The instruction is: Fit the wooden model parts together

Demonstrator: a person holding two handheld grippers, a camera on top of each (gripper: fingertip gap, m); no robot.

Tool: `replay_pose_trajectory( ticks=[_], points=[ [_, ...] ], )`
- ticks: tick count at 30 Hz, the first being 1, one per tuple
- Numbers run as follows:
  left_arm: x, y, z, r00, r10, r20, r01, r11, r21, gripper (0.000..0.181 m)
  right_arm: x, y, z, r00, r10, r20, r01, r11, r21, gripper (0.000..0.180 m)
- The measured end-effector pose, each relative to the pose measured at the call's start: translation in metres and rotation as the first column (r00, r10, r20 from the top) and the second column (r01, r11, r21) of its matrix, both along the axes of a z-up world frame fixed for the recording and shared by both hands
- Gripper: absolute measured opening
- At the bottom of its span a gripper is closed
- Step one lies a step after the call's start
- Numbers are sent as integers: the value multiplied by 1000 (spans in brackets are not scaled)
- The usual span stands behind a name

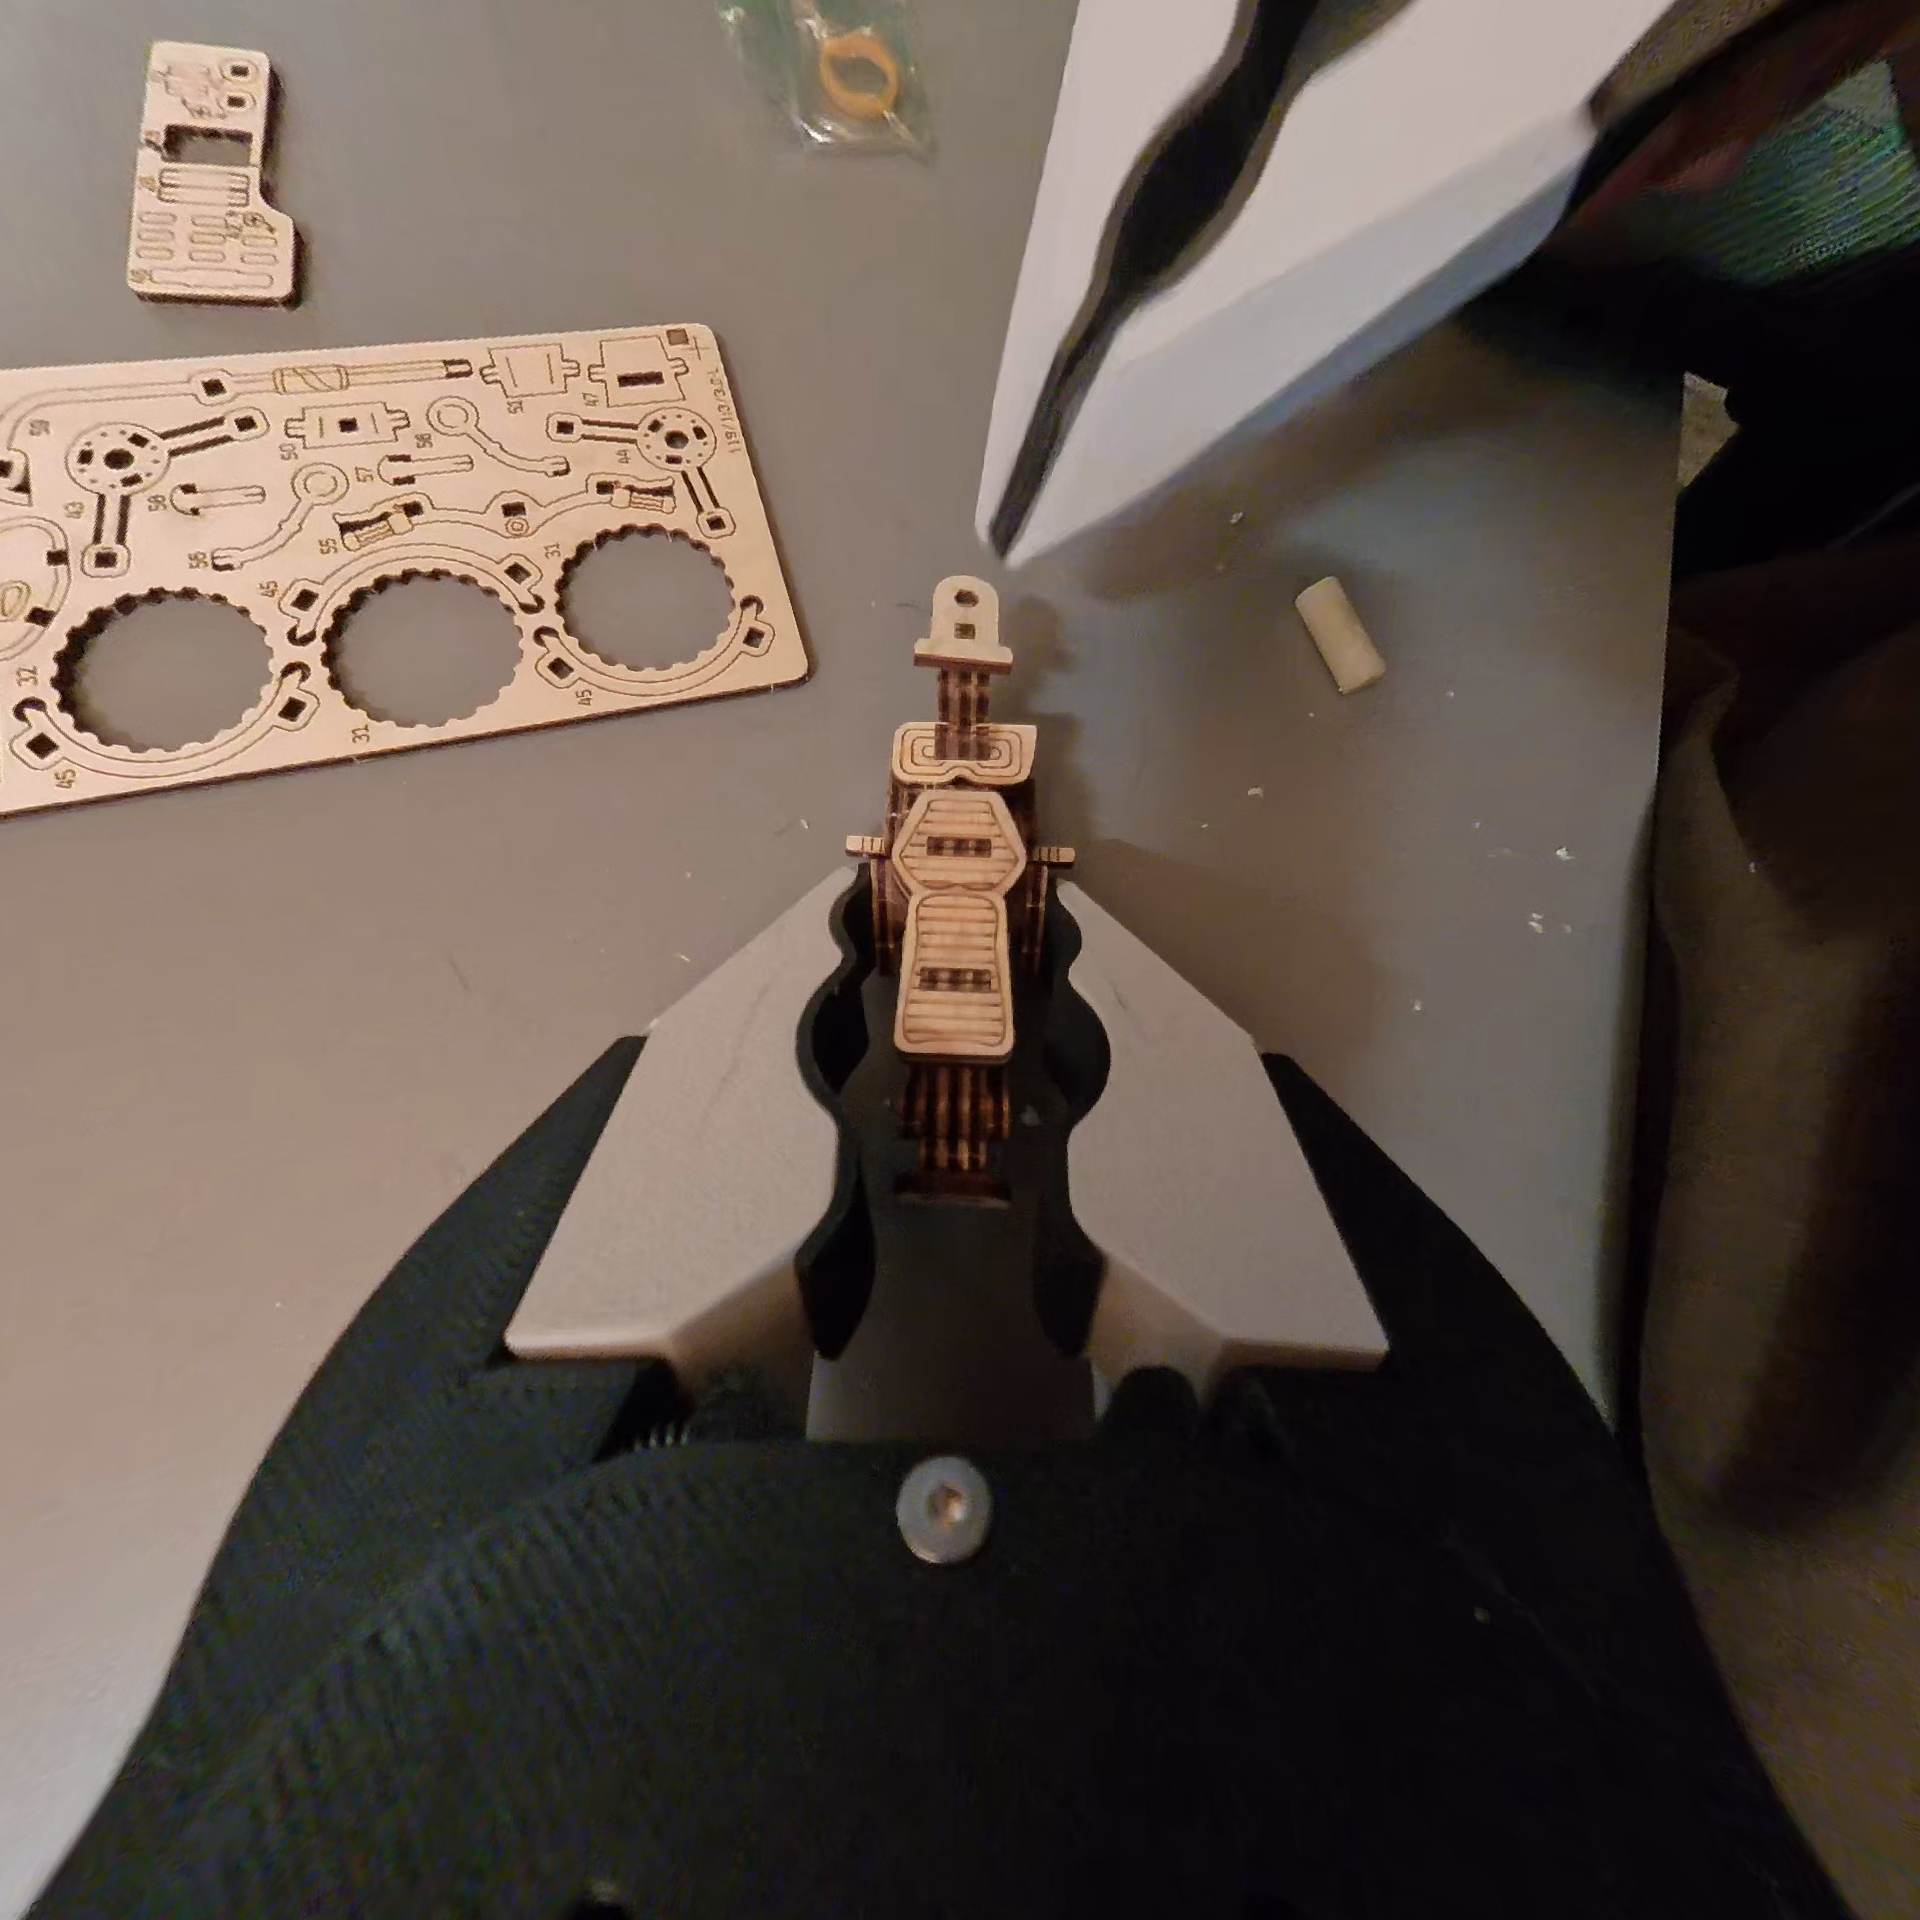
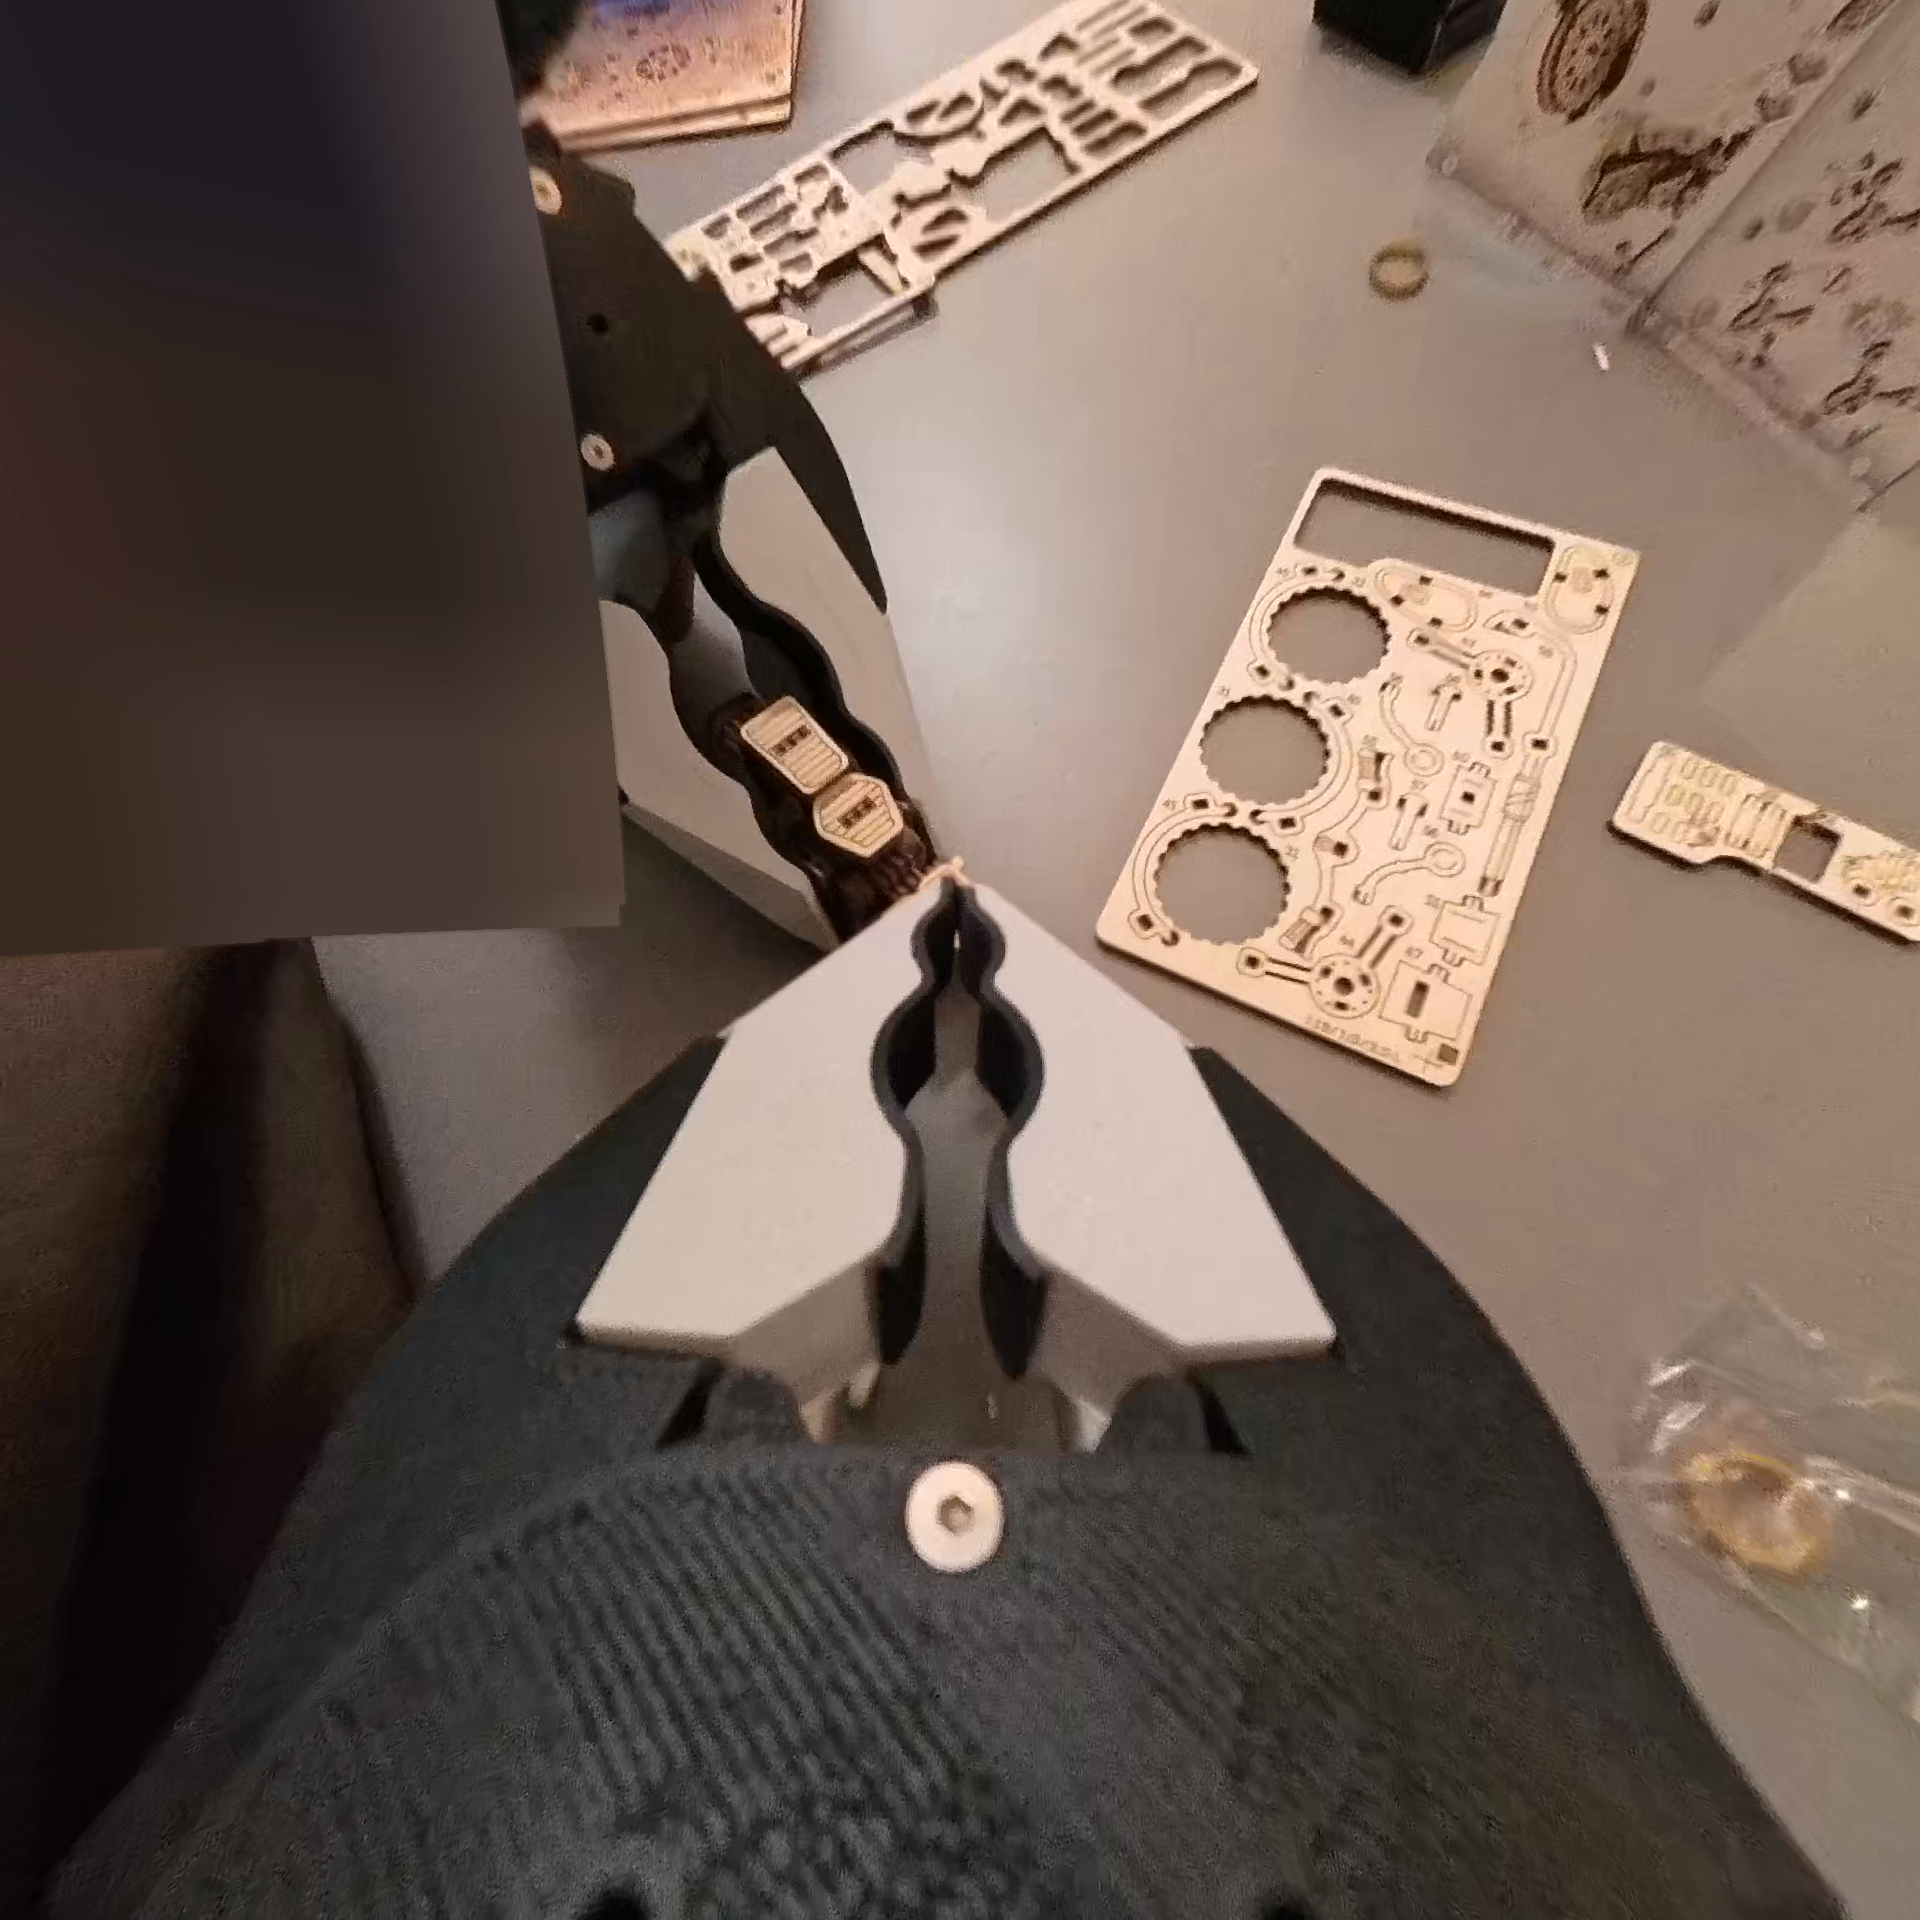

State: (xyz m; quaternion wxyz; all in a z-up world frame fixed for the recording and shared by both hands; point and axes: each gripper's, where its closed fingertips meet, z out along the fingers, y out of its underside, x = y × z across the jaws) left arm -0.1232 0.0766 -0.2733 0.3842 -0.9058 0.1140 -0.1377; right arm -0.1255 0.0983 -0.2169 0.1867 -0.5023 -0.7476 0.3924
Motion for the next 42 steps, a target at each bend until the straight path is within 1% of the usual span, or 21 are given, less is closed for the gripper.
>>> replay_pose_trajectory(
  ticks=[3, 4, 8, 11, 12, 16, 19, 20, 24, 25, 26, 27, 29, 32, 33, 34, 36, 37, 40, 41, 42],
  points=[
    [0, 0, 0, 1000, 1, 7, -1, 1000, -2, 28, 2, 0, -20, 998, 3, 59, -4, 1000, 17, 0],
    [0, 0, 0, 1000, 1, 5, -1, 1000, -1, 28, 3, 1, -18, 998, 2, 67, -3, 1000, 14, 0],
    [0, 0, 0, 1000, 0, 0, 0, 1000, 0, 29, -2, 3, 2, 1000, -19, -22, 19, 1000, -1, 0],
    [0, 0, 0, 1000, 0, 5, 0, 1000, -2, 28, 0, 5, -20, 999, -18, 50, 18, 1000, 14, 0],
    [0, 0, 0, 1000, 0, 3, 0, 1000, -1, 28, 0, 5, -20, 998, -19, 58, 19, 1000, -1, 0],
    [0, 0, 0, 1000, 0, -4, 0, 1000, 1, 29, -5, 8, 0, 999, -42, -28, 41, 999, -7, 0],
    [0, 0, 0, 1000, 0, 7, 0, 1000, -2, 28, -1, 5, -20, 998, -28, 53, 29, 999, -21, 0],
    [0, 0, 0, 1000, 0, 6, 0, 1000, -2, 28, 0, 6, -18, 998, -26, 59, 28, 999, -35, 0],
    [0, 0, 0, 1000, 0, -1, 0, 1000, 0, 29, -4, 13, 5, 997, -54, -47, 53, 998, -31, 0],
    [0, 0, 0, 1000, 0, 1, 0, 1000, -1, 29, -3, 12, -2, 999, -45, -24, 44, 999, -24, 0],
    [0, -1, 0, 1000, -2, 3, 2, 1000, -2, 29, 1, 11, -19, 999, -30, 43, 31, 1000, -5, 2],
    [0, 0, 0, 1000, 0, 8, 0, 1000, -4, 29, 2, 8, -23, 998, -20, 53, 21, 999, -27, 0],
    [0, 0, 0, 1000, 0, 1, 0, 1000, -1, 29, 2, 9, -14, 999, -28, 40, 29, 998, -50, 0],
    [0, 0, 0, 1000, -1, -3, 1, 1000, 0, 29, -3, 13, 8, 997, -52, -59, 51, 998, -20, 0],
    [0, 0, 0, 1000, -1, -1, 1, 1000, 0, 29, -2, 11, 1, 998, -45, -38, 45, 999, -16, 0],
    [0, -1, 0, 1000, -1, 0, 1, 1000, -3, 29, 2, 9, -18, 999, -27, 43, 27, 1000, 7, 0],
    [0, -1, 0, 1000, -1, 8, 1, 1000, -5, 29, 5, 7, -23, 997, -18, 79, 20, 1000, -24, 0],
    [0, -1, 0, 1000, -1, 4, 1, 1000, -3, 29, 5, 9, -19, 997, -25, 73, 26, 1000, -10, 0],
    [0, 0, 0, 1000, -1, 0, 1, 1000, -2, 29, -2, 10, 9, 997, -45, -67, 45, 999, 3, 0],
    [0, -1, 0, 1000, -1, 0, 1, 1000, -2, 29, -3, 10, 11, 995, -44, -85, 45, 999, 12, 0],
    [0, -1, 0, 1000, -1, -1, 1, 1000, -1, 29, -2, 9, 0, 998, -35, -48, 37, 999, 39, 0]
  ],
)
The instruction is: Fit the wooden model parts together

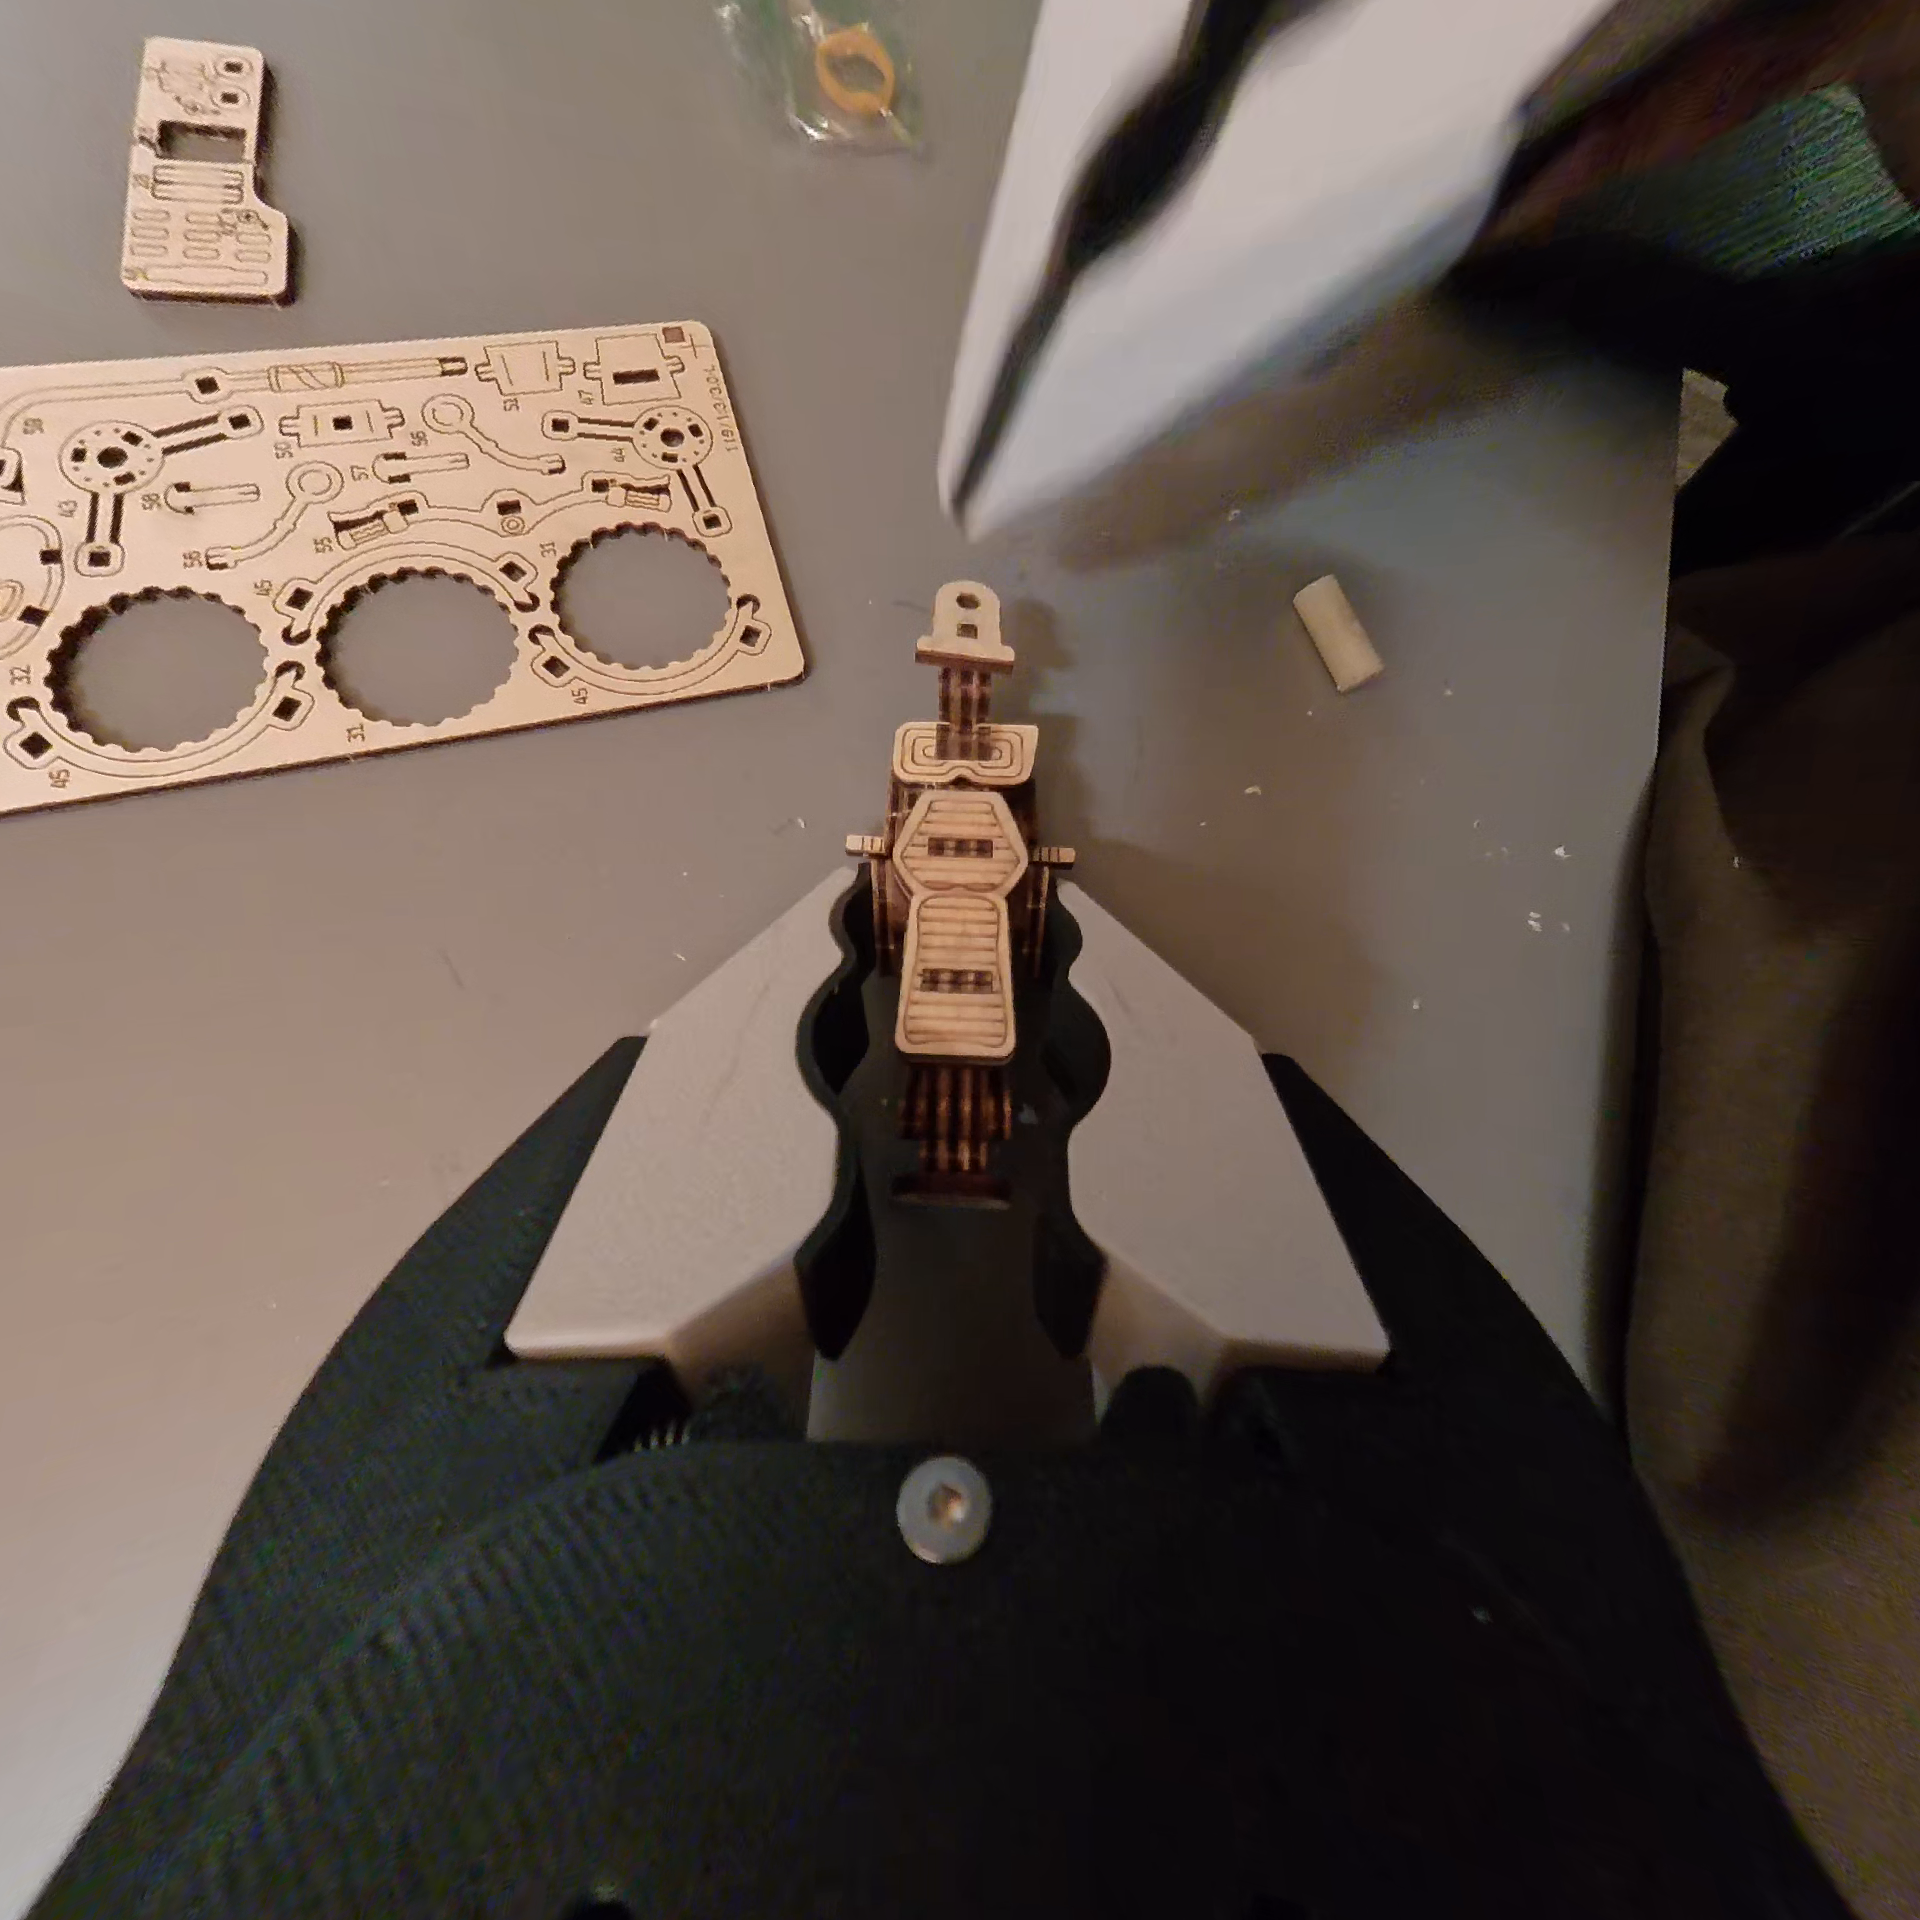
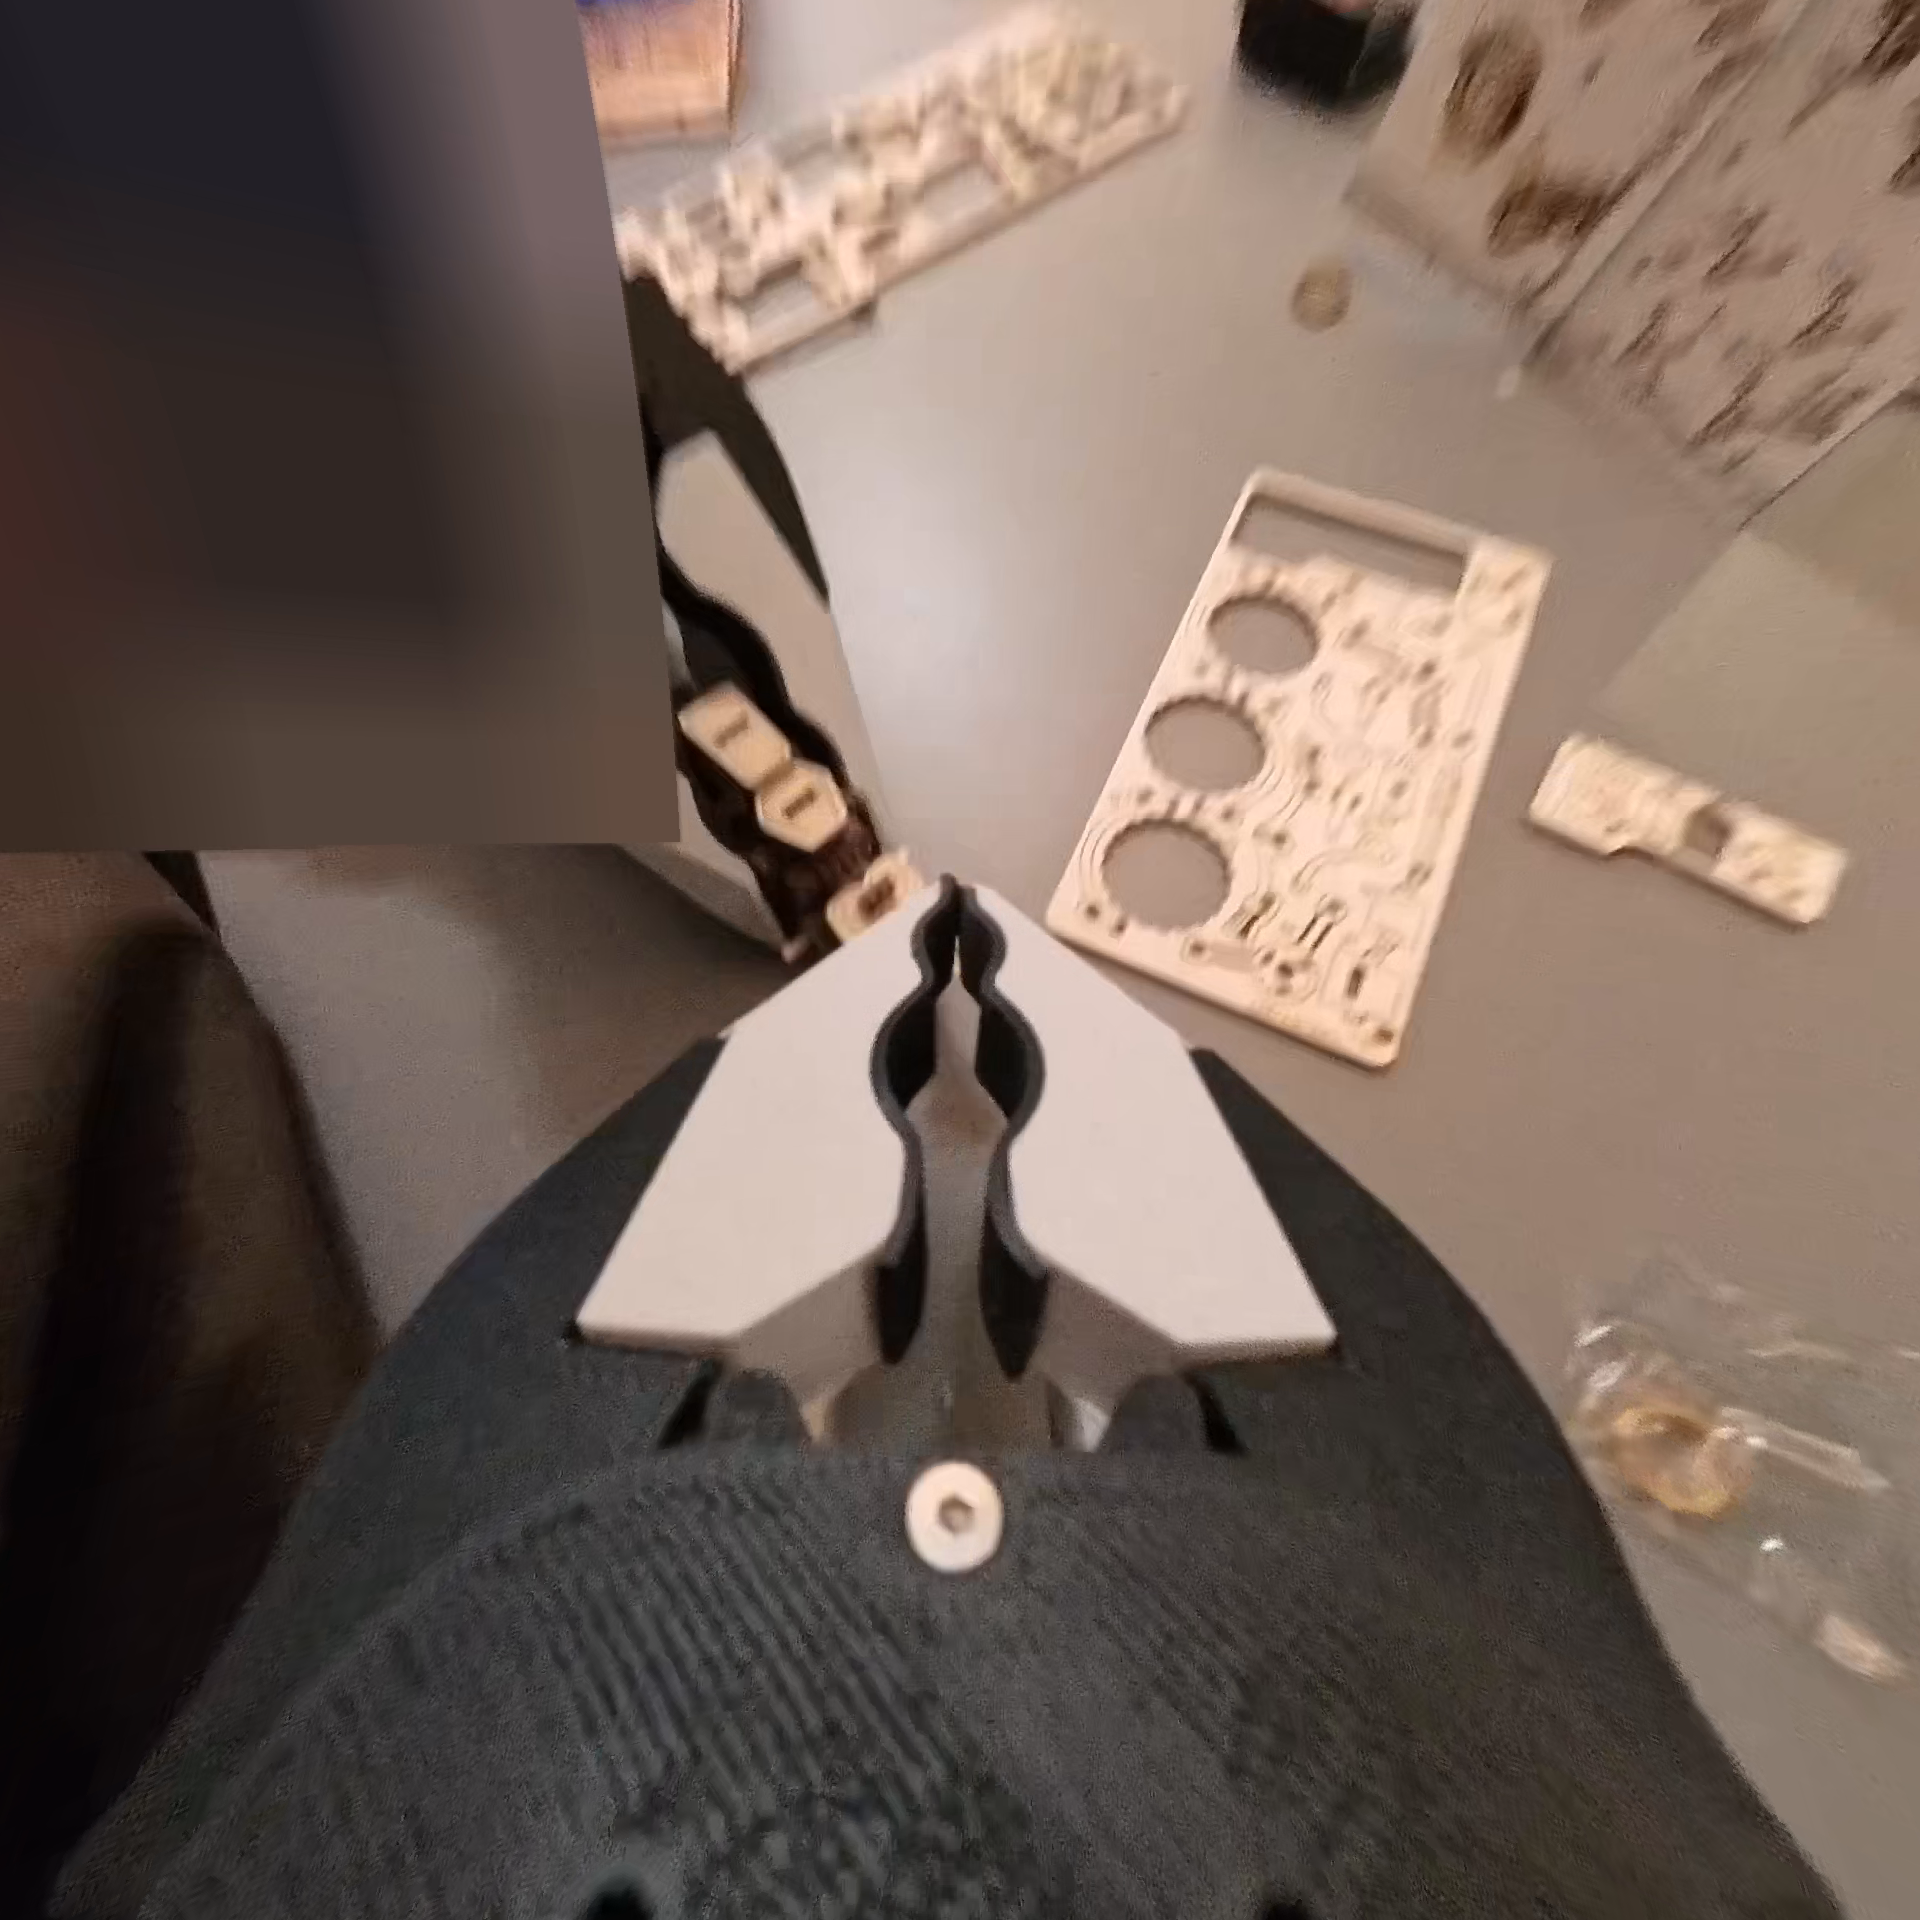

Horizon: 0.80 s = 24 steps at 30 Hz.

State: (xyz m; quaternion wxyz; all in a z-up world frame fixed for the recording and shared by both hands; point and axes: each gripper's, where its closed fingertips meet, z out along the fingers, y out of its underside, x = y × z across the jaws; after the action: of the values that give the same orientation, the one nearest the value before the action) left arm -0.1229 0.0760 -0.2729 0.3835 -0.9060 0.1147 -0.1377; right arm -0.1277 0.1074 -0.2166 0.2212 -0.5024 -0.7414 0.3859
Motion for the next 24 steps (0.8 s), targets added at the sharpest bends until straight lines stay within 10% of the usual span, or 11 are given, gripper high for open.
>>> replay_pose_trajectory(
  ticks=[24],
  points=[
    [0, 0, -1, 1000, -1, 1, 1, 1000, -1, 28, -3, -9, 13, 997, 23, -78, -18, 998, 59, 0]
  ],
)
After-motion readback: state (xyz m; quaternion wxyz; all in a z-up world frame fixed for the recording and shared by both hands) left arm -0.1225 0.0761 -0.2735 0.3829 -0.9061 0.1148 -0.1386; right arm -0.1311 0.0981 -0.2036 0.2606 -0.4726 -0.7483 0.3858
